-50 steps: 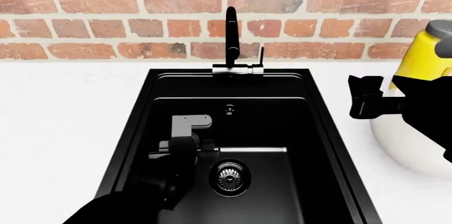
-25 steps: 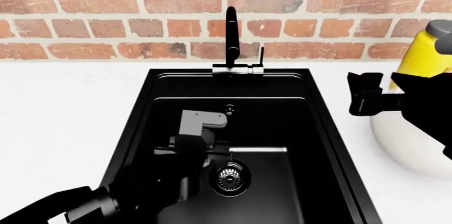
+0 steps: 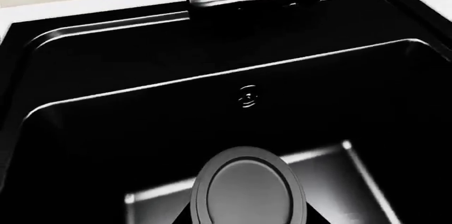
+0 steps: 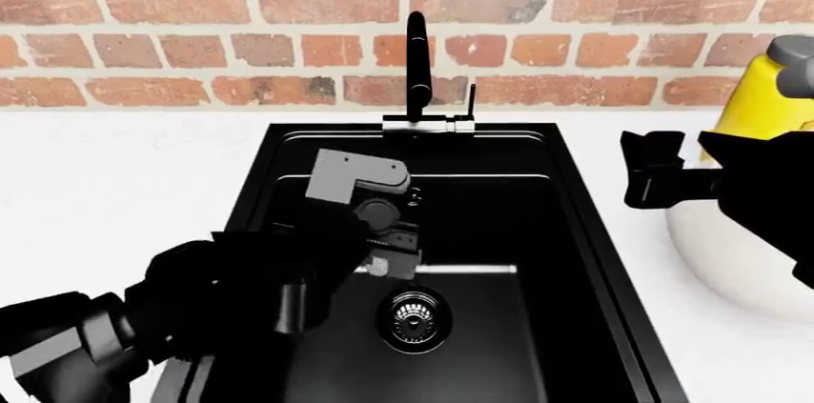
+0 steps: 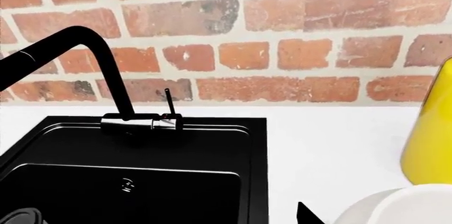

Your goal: Pick the cup and bowl from the sink and place them on the counter for drying.

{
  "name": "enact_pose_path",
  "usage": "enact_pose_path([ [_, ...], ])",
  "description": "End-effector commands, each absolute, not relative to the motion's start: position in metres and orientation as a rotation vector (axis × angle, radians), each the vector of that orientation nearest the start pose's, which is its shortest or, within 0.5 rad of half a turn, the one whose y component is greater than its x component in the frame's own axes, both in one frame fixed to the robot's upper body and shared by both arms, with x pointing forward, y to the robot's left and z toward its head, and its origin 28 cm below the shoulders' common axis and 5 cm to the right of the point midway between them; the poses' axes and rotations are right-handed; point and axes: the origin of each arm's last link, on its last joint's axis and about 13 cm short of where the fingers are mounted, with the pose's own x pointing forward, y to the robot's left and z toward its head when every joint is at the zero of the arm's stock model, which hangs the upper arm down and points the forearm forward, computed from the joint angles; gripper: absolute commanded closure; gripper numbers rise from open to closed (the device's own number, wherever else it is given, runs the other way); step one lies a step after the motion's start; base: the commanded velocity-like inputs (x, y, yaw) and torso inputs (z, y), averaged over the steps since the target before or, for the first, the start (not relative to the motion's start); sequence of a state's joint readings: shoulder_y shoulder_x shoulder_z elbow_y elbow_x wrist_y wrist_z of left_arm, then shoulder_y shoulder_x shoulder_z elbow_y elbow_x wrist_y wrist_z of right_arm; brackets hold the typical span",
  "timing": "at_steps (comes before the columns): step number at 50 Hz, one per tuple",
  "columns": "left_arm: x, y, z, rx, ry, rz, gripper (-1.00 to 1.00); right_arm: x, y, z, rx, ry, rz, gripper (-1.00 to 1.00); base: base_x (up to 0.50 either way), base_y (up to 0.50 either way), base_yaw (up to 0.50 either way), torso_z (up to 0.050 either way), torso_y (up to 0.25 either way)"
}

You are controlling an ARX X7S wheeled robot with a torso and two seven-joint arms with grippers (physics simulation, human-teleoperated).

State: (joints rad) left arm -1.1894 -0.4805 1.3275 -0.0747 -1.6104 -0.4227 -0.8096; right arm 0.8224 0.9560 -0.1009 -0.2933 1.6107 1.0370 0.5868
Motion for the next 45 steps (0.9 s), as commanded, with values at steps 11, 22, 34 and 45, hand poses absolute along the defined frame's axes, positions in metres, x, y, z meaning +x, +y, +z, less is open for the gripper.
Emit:
enact_pose_path([
  [11,0.304,0.214,0.27,0.137,0.475,-0.318,1.0,0.234,-0.208,0.263,0.075,0.253,0.154,-1.0,0.0,0.0,0.0,0.0,0.001],
  [22,0.311,0.244,0.283,0.096,0.48,-0.186,1.0,0.232,-0.207,0.264,0.07,0.255,0.158,-1.0,0.0,0.0,0.0,0.0,0.0],
  [34,0.308,0.294,0.283,0.076,0.511,0.029,1.0,0.231,-0.208,0.264,0.073,0.252,0.158,-1.0,0.0,0.0,0.0,0.0,0.001],
  [45,0.308,0.322,0.267,0.054,0.558,0.147,1.0,0.23,-0.209,0.264,0.07,0.255,0.158,-1.0,0.0,0.0,0.0,0.0,0.001],
])
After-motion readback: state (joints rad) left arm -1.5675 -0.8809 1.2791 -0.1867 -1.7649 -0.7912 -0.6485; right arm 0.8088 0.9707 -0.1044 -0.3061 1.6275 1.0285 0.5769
